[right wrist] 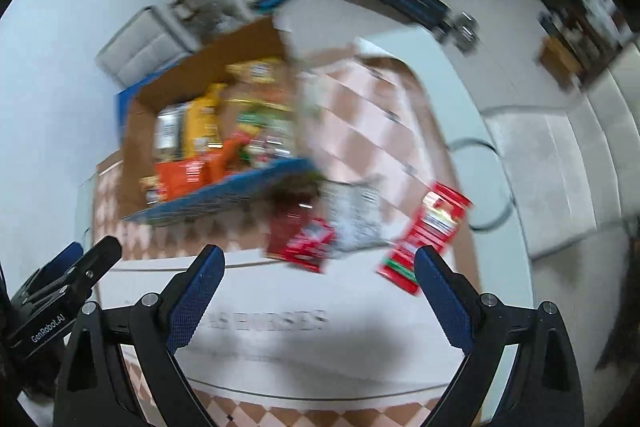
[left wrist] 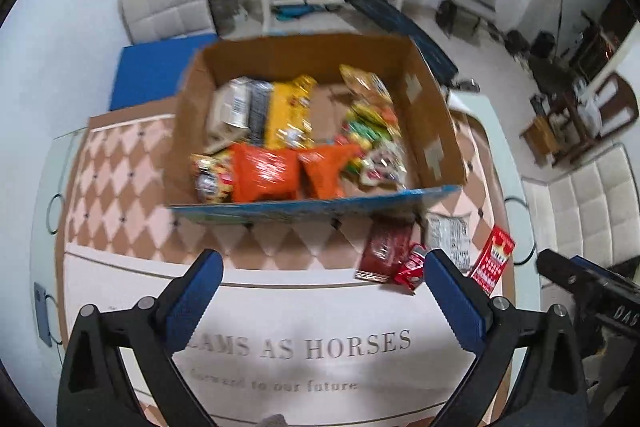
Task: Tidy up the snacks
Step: 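Grasp the small red packet with the left tool while the right tool grasps the red spicy strip packet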
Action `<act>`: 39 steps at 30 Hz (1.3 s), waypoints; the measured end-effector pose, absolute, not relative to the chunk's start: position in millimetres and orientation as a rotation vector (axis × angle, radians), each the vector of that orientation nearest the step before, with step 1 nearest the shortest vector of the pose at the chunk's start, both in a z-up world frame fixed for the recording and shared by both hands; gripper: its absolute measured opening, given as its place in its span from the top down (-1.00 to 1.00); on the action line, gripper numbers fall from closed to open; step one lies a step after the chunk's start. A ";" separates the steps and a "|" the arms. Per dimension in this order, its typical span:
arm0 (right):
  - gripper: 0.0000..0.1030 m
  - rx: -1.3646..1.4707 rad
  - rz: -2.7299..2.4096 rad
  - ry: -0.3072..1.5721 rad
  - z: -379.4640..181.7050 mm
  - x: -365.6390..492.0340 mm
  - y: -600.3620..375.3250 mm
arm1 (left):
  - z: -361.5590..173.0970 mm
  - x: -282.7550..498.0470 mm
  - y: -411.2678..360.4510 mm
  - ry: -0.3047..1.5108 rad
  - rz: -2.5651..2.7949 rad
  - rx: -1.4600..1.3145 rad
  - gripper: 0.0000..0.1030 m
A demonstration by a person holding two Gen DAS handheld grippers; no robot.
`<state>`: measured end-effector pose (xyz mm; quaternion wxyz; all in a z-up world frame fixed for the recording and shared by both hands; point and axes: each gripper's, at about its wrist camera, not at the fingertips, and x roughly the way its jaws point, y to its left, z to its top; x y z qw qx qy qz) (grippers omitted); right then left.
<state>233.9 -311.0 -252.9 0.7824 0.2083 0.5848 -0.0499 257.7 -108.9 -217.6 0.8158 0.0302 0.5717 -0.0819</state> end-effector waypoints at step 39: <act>-0.14 0.124 -0.129 1.684 -457.2 240.4 -316.8 | -396.0 225.0 -140.8 1.735 -0.269 -0.044 0.30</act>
